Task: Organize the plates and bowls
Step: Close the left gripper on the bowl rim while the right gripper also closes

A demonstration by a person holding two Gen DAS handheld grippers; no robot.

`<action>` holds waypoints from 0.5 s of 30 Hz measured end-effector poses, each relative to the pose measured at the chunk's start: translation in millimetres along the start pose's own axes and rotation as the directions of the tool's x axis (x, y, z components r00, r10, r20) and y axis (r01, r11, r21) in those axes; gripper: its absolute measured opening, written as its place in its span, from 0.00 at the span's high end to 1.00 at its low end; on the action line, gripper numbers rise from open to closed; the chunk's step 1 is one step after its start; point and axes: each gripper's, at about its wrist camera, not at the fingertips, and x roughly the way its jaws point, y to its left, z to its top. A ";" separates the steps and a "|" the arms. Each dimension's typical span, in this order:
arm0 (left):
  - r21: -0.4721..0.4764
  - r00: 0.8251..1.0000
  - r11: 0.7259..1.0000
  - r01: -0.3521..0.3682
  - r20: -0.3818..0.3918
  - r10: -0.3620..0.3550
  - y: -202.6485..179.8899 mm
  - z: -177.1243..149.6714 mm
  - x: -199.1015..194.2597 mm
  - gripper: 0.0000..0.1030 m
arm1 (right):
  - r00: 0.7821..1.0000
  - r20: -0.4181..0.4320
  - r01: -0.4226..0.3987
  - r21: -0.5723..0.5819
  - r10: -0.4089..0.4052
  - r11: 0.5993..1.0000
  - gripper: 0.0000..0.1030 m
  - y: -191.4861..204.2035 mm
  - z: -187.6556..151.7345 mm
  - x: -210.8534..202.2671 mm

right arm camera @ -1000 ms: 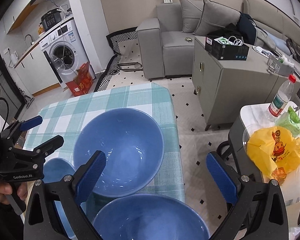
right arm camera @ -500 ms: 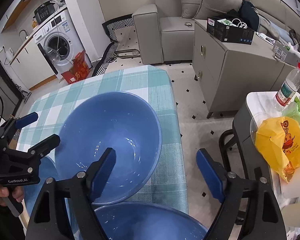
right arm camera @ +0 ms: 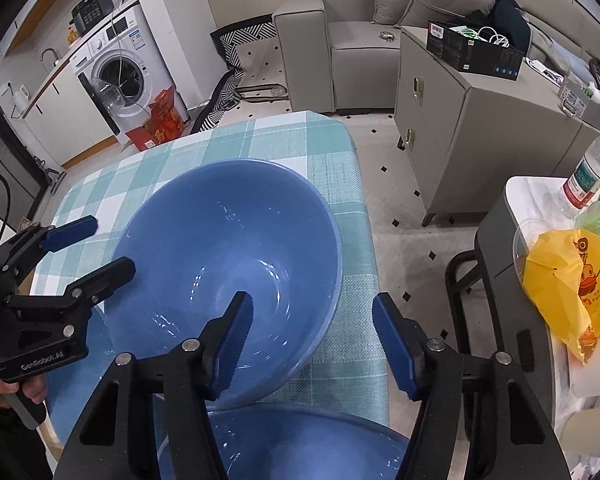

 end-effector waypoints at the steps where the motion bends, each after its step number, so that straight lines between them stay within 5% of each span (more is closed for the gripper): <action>1: 0.004 1.000 1.000 0.000 -0.002 0.000 -1.1 -0.3 1.0 0.40 | 1.000 -0.003 0.000 -0.007 0.000 1.000 0.43 1.2 -0.6 0.6; 15: 0.039 0.999 0.999 0.031 -0.015 -0.031 -12.4 -4.3 4.3 0.67 | 0.999 -0.006 0.038 -0.053 -0.038 0.998 0.67 4.6 -7.0 4.1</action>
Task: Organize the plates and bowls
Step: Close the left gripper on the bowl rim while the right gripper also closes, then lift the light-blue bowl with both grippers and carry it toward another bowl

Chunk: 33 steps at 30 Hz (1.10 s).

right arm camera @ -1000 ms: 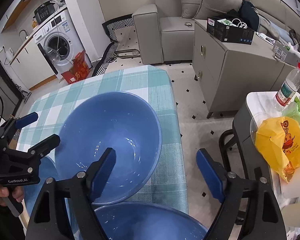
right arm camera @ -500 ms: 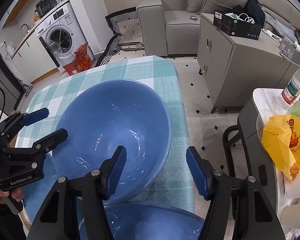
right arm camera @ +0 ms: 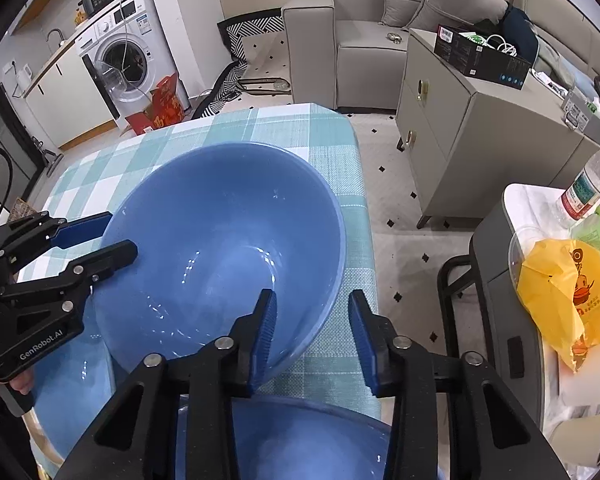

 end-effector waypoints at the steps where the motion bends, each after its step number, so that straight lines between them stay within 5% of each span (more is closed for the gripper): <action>1: 0.003 1.000 1.000 0.003 -0.001 -0.003 -0.4 0.2 0.2 0.70 | 1.000 0.000 0.002 0.002 -0.002 1.000 0.68 -0.6 -0.3 0.2; 10: 0.011 1.000 1.000 -0.004 0.004 0.004 -3.1 0.8 -0.3 0.78 | 1.000 0.013 0.022 -0.026 -0.022 0.999 0.79 5.6 -0.2 -1.9; 33: 0.043 0.998 0.999 -0.033 0.049 0.031 -12.1 4.9 -16.0 0.79 | 0.997 0.053 0.061 -0.031 -0.060 0.998 0.80 7.4 -2.2 -17.8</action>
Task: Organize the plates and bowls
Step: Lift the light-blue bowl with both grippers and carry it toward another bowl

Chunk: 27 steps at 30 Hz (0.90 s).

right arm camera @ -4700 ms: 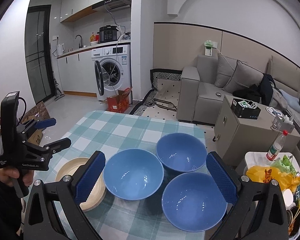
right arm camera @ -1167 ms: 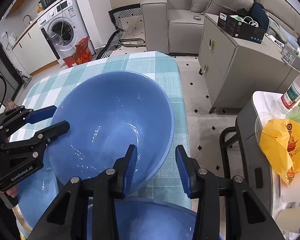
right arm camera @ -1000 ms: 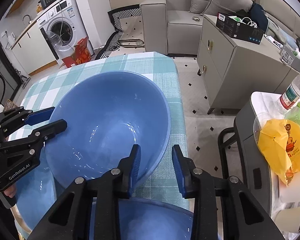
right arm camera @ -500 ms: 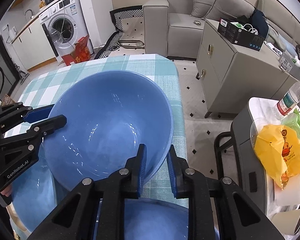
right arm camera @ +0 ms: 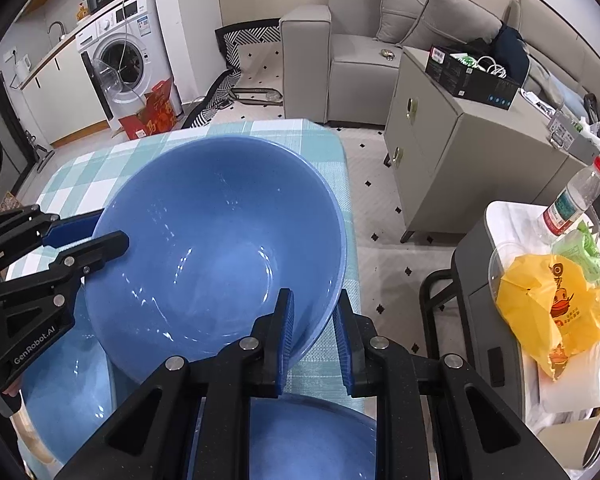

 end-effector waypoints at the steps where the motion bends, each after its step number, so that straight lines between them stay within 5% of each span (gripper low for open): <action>1: 0.000 1.000 1.000 -0.001 0.003 0.001 -0.3 0.5 -1.7 0.79 | 1.000 0.003 0.000 0.001 0.000 1.000 0.80 -0.3 0.1 -2.2; 27: 0.006 0.990 1.000 -0.028 0.135 0.027 -6.8 5.0 -88.7 0.79 | 0.987 0.157 0.040 -0.024 -0.036 0.999 0.80 19.7 -0.5 -108.0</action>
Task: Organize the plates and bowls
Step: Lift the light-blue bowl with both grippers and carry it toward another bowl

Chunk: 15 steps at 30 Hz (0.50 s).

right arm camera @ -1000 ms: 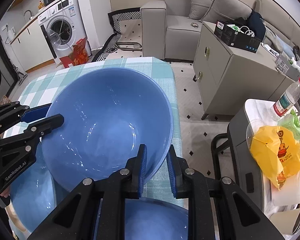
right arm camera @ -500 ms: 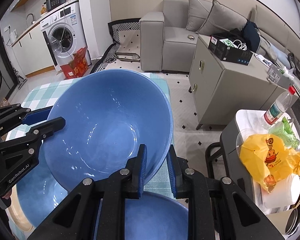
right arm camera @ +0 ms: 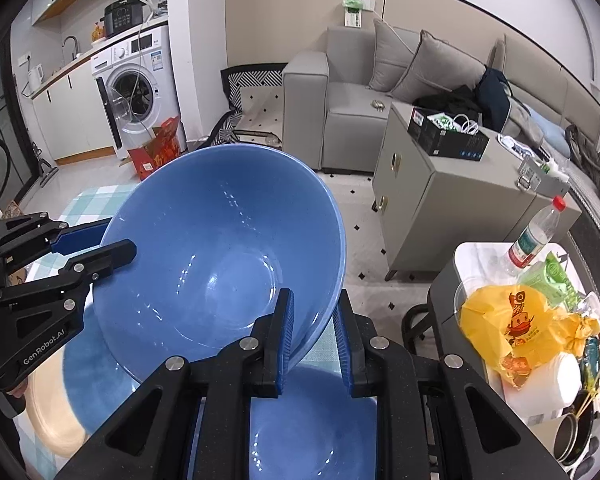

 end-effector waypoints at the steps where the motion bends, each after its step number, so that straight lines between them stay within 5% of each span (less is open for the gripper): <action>1: 0.001 1.000 1.000 -0.001 0.006 0.001 0.1 -0.2 -4.7 0.79 | 1.000 0.006 0.002 -0.002 -0.002 1.000 0.80 1.8 0.3 -5.0; 15: 0.002 0.998 1.000 -0.028 0.055 0.028 -1.2 -5.4 -52.8 0.79 | 0.998 0.068 0.001 -0.036 0.001 0.999 0.80 22.3 -3.2 -59.9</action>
